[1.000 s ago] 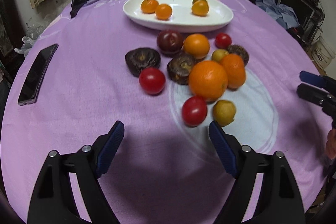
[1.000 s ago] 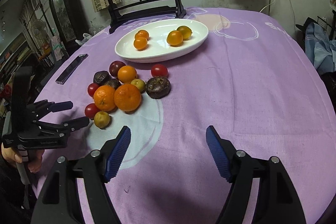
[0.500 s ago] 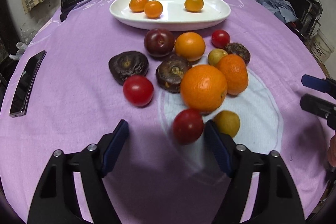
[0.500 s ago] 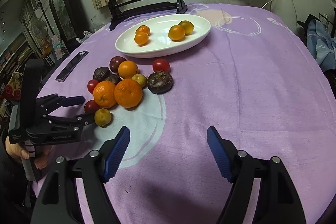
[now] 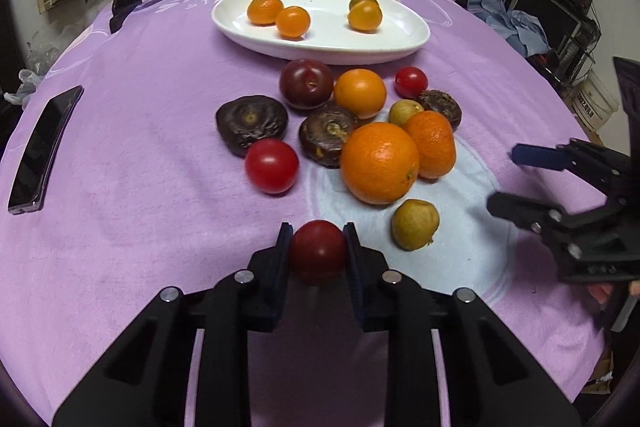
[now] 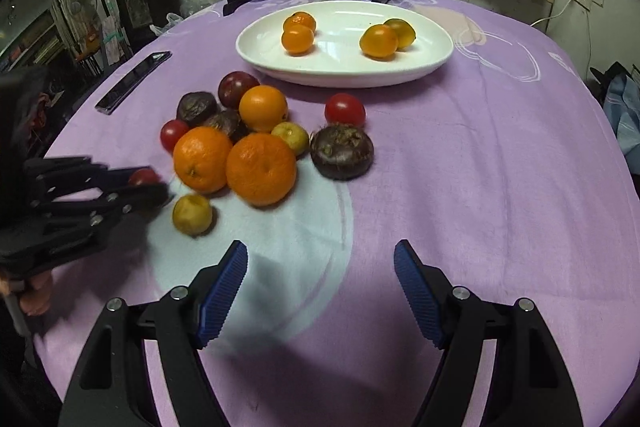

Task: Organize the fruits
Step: 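Grasp a cherry tomato with the left tool while the right tool grasps a mangosteen, place both on plate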

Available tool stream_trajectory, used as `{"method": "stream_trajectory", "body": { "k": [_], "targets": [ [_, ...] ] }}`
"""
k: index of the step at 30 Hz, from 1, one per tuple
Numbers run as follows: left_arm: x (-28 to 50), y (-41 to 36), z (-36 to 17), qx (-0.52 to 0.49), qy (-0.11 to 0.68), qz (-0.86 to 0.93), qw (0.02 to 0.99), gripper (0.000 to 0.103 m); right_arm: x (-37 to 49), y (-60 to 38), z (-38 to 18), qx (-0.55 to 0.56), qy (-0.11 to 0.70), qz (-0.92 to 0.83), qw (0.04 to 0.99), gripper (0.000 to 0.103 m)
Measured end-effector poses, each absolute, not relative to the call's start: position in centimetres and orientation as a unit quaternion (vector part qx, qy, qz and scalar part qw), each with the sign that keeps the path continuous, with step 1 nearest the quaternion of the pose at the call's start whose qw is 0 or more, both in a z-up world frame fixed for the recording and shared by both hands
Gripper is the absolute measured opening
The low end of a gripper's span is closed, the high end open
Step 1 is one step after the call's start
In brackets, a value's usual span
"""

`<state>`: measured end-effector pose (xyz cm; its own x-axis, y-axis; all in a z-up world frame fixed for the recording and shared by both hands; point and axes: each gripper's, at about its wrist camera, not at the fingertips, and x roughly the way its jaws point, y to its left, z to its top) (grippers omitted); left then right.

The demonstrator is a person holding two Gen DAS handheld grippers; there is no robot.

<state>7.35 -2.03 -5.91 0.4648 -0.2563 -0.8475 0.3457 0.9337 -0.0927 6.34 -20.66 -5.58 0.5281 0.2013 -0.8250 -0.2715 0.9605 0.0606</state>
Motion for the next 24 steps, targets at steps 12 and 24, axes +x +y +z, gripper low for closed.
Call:
{"method": "stream_trajectory", "body": {
  "k": [12,24],
  "targets": [
    [7.1,-0.4,-5.1,0.025,0.48,-0.169,0.86,0.025,10.9,-20.1,-6.6,-0.074,0.483,0.111,0.865,0.06],
    [7.0,-0.1,-3.9,0.023,0.474,-0.16,0.866,0.025,12.0,-20.7,-5.9,-0.037,0.473,0.109,0.873,0.042]
  ]
}}
